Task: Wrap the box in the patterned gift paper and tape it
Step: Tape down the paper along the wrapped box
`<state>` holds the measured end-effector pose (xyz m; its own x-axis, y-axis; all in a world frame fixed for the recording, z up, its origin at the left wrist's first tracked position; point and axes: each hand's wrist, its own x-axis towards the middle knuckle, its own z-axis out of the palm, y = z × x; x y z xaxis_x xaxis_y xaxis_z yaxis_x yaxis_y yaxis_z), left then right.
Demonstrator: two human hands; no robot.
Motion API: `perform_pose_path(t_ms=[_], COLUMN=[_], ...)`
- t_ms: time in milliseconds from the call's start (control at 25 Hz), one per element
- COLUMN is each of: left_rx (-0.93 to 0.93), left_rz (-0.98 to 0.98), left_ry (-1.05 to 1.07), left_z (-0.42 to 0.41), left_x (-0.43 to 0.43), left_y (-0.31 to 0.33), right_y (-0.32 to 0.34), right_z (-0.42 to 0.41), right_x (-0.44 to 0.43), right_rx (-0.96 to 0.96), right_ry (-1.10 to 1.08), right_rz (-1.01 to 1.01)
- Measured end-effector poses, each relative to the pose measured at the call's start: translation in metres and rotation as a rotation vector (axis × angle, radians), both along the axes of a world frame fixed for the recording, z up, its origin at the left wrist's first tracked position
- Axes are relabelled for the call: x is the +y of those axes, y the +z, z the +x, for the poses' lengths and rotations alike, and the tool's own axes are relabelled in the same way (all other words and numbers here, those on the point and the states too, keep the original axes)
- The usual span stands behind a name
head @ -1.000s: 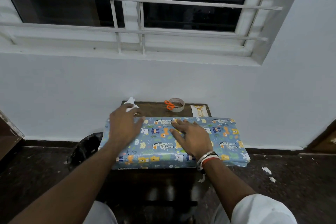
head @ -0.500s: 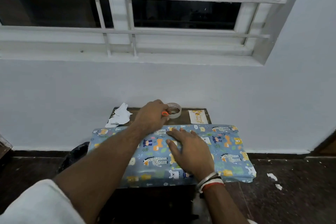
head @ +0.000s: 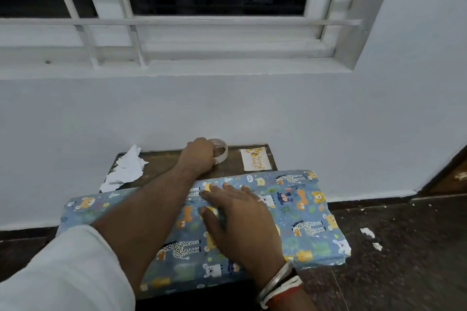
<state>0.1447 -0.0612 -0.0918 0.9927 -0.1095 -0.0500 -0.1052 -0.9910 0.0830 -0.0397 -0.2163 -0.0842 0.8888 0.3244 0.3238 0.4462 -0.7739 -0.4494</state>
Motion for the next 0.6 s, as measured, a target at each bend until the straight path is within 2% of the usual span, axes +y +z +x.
perform_pose_path(t_ms=[160, 280, 360, 440, 480, 600], left_rx=[-0.105, -0.216, -0.227, -0.22, -0.247, -0.415], left_rz=[-0.181, -0.524, -0.77, -0.925, -0.941, -0.802], left_ry=[-0.015, 0.076, 0.132, 0.154, 0.163, 0.119], left_z=[-0.025, -0.081, -0.128, -0.173, -0.192, -0.224], left_x=[0.009, 0.019, 0.025, 0.027, 0.028, 0.037], left_y=[0.027, 0.064, 0.081, 0.085, 0.083, 0.06], right_y=[0.0, 0.002, 0.001, 0.004, 0.007, 0.014], right_z=[0.002, 0.0, -0.001, 0.001, 0.001, 0.002], right_x=[0.0, 0.001, 0.002, 0.003, 0.003, -0.001], right_rx=[0.006, 0.001, -0.041, -0.059, -0.044, 0.064], right_ry=[0.015, 0.01, -0.008, -0.017, -0.016, 0.012], right_rz=[-0.012, -0.015, -0.017, -0.041, -0.049, -0.015])
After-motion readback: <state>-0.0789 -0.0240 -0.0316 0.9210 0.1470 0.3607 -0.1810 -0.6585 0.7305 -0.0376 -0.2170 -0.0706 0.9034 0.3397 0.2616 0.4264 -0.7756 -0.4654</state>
